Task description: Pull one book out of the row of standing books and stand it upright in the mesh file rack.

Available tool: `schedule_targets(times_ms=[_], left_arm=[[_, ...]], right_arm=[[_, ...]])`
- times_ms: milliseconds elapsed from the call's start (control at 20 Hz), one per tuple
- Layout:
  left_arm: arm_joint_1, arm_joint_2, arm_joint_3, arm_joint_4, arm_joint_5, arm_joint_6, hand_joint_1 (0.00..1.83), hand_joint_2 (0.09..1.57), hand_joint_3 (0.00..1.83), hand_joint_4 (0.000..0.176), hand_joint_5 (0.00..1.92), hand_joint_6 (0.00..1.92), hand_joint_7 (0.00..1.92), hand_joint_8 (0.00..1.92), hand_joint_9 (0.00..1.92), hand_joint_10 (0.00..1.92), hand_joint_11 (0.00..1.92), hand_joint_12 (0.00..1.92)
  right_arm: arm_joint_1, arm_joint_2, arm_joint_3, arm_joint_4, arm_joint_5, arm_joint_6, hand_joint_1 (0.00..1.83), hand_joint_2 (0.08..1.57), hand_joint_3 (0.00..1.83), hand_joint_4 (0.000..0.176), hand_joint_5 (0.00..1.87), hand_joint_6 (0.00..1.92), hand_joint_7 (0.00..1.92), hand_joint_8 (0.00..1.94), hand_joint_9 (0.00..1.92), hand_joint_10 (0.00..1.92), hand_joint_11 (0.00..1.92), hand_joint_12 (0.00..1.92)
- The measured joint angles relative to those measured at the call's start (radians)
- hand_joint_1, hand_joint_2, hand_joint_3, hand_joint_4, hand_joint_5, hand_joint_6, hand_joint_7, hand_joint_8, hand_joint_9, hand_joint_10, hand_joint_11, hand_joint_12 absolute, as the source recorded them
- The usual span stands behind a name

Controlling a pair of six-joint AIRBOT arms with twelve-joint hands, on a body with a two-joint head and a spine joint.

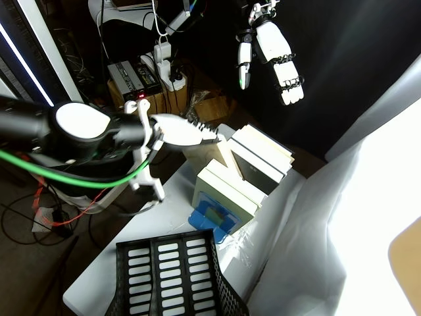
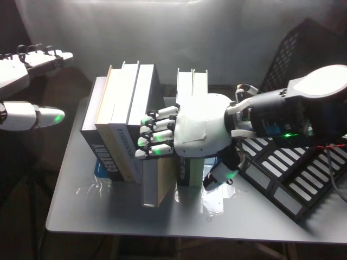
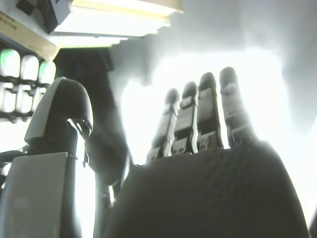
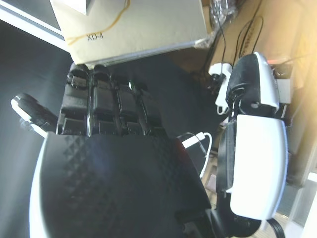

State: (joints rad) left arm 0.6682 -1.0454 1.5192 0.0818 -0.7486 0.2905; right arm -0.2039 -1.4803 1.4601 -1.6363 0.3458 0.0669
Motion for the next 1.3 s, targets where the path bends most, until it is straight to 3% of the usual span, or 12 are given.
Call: schedule_targets(times_ms=[100,200,350,400,450,600,900,1050,1100,1200,1250,1300], left_arm=[[0.007,0.003,-0.004,-0.012,-0.007,0.001,0.6,1.27,0.01,0.039,0.03,0.01,0.0,0.0,0.0,0.0,0.0,0.0],[0.008,0.005,-0.012,-0.011,-0.008,0.002,0.64,1.25,0.0,0.039,0.04,0.01,0.0,0.0,0.0,0.0,0.0,0.0],[0.012,0.01,-0.02,-0.023,-0.007,0.003,0.62,1.28,0.01,0.036,0.04,0.01,0.0,0.0,0.0,0.0,0.0,0.0],[0.016,0.014,-0.026,-0.026,-0.014,0.004,0.6,1.29,0.01,0.038,0.03,0.0,0.0,0.0,0.0,0.0,0.0,0.0],[0.022,0.014,-0.026,-0.029,-0.023,0.004,0.61,1.29,0.01,0.051,0.0,0.0,0.0,0.0,0.0,0.0,0.0,0.0],[0.023,0.016,-0.026,-0.048,-0.027,0.006,0.64,1.28,0.0,0.049,0.02,0.01,0.0,0.0,0.0,0.0,0.0,0.0],[0.032,0.021,-0.026,-0.066,-0.035,0.019,0.61,1.28,0.0,0.045,0.0,0.0,0.0,0.0,0.0,0.0,0.0,0.0],[0.035,0.021,-0.027,-0.071,-0.037,0.019,0.59,1.24,0.0,0.047,0.0,0.0,0.0,0.0,0.0,0.0,0.0,0.0],[0.035,0.021,-0.027,-0.074,-0.037,0.019,0.57,1.24,0.0,0.035,0.0,0.0,0.0,0.0,0.0,0.0,0.0,0.0],[0.043,0.021,-0.027,-0.086,-0.041,0.019,0.5,1.29,0.02,0.041,0.0,0.0,0.0,0.0,0.0,0.0,0.0,0.0],[0.05,0.021,-0.027,-0.098,-0.05,0.019,0.61,1.36,0.03,0.048,0.0,0.0,0.0,0.0,0.0,0.0,0.0,0.0],[0.067,0.021,-0.027,-0.118,-0.063,0.019,0.66,1.39,0.03,0.037,0.0,0.0,0.0,0.0,0.0,0.0,0.0,0.0]], right_arm=[[0.001,0.006,-0.002,-0.002,-0.006,0.0,0.77,0.97,0.01,0.008,0.0,0.0,0.0,0.0,0.0,0.0,0.0,0.0],[0.002,0.036,-0.03,-0.002,-0.013,0.001,0.75,0.97,0.01,0.0,0.0,0.0,0.0,0.0,0.0,0.0,0.0,0.0],[0.008,0.084,-0.084,-0.011,-0.013,0.002,0.71,1.0,0.02,0.022,0.0,0.0,0.0,0.0,0.0,0.0,0.0,0.0],[0.019,0.094,-0.106,-0.014,-0.001,0.005,0.71,1.0,0.02,0.02,0.0,0.0,0.0,0.0,0.0,0.0,0.0,0.0],[0.033,0.098,-0.118,-0.018,0.014,0.006,0.74,0.99,0.01,0.0,0.0,0.0,0.0,0.0,0.0,0.0,0.0,0.0],[0.077,0.098,-0.126,-0.026,0.038,0.007,0.7,1.01,0.02,0.0,0.0,0.0,0.0,0.0,0.0,0.0,0.0,0.0],[0.085,0.027,-0.061,-0.079,0.021,0.008,0.77,0.98,0.0,0.0,0.0,0.0,0.0,0.0,0.0,0.0,0.0,0.0],[0.038,-0.023,-0.026,-0.1,-0.011,0.008,0.79,0.92,0.0,0.001,0.0,0.0,0.0,0.0,0.0,0.0,0.0,0.0],[0.024,-0.031,-0.024,-0.124,-0.011,0.008,0.79,0.9,0.0,0.009,0.0,0.0,0.0,0.0,0.0,0.0,0.0,0.0],[0.011,-0.052,-0.022,-0.155,-0.014,0.01,0.8,0.89,0.0,0.034,0.0,0.0,0.0,0.0,0.0,0.0,0.0,0.0],[0.011,-0.064,-0.015,-0.167,-0.014,0.017,0.8,0.89,0.0,0.022,0.0,0.0,0.0,0.0,0.0,0.0,0.0,0.0],[0.005,-0.078,-0.008,-0.195,-0.018,0.047,0.81,0.88,0.0,0.004,0.0,0.0,0.0,0.0,0.0,0.0,0.0,0.0]])
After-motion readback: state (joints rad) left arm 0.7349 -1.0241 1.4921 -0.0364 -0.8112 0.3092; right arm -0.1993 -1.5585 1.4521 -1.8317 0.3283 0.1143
